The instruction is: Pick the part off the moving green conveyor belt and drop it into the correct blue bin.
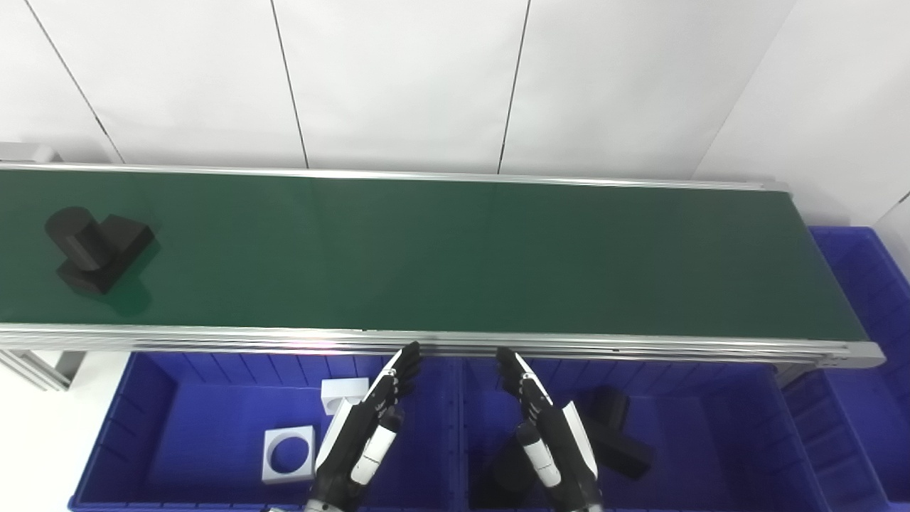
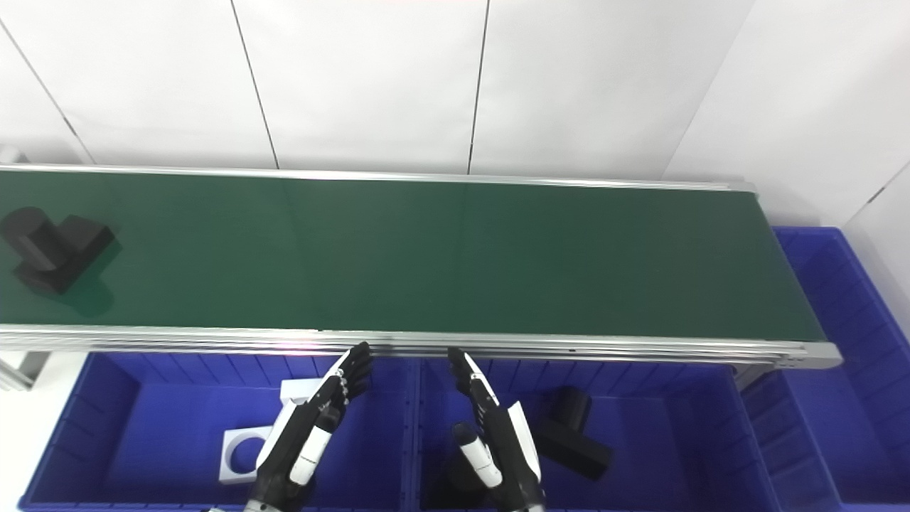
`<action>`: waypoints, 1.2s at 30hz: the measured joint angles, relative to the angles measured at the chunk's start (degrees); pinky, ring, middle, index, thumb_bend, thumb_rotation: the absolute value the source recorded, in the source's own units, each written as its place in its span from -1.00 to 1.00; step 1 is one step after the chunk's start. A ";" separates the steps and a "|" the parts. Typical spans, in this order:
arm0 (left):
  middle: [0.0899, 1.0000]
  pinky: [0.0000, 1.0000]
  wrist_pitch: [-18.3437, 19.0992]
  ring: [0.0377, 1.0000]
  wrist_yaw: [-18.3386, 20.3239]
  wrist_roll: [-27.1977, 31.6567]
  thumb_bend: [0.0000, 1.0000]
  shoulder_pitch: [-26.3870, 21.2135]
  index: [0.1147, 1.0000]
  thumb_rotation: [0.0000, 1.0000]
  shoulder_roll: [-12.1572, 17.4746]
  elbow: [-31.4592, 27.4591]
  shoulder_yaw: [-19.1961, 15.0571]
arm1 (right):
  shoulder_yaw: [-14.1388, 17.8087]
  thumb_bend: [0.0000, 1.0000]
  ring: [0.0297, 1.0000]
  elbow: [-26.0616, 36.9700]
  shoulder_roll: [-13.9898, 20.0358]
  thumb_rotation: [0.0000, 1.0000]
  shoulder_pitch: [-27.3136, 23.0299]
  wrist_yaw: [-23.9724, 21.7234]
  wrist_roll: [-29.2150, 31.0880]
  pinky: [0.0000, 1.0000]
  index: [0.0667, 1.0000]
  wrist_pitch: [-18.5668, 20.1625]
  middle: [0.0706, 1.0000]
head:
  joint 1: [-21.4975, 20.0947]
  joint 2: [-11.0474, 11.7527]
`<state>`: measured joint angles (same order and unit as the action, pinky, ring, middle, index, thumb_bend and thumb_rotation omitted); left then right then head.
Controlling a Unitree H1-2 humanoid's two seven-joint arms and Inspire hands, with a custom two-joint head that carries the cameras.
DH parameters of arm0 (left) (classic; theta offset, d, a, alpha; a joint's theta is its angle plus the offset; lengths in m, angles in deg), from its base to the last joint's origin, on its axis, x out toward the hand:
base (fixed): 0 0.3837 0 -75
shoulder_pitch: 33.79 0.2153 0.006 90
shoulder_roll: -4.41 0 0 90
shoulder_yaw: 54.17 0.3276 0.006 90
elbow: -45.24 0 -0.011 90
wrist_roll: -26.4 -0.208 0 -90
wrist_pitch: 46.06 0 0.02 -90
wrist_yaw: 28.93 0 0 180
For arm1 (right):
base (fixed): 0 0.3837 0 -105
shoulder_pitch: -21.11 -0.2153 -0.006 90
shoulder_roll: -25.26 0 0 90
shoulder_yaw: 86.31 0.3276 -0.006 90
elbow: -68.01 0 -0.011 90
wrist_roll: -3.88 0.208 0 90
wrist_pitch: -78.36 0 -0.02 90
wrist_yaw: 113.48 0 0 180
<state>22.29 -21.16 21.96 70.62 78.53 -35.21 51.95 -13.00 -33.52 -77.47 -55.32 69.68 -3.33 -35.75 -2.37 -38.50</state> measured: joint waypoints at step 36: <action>0.78 0.73 -2.84 0.80 -4.31 -2.03 0.34 -2.10 0.75 0.77 -1.23 8.04 2.01 | -0.06 0.65 0.88 -4.97 2.32 1.00 -0.83 -1.08 2.58 0.90 0.90 0.00 0.90 | 8.34 9.84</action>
<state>19.45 -25.47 19.93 68.52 77.30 -27.17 53.97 -13.05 -38.49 -75.15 -56.15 68.60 -0.74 -35.75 5.96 -28.66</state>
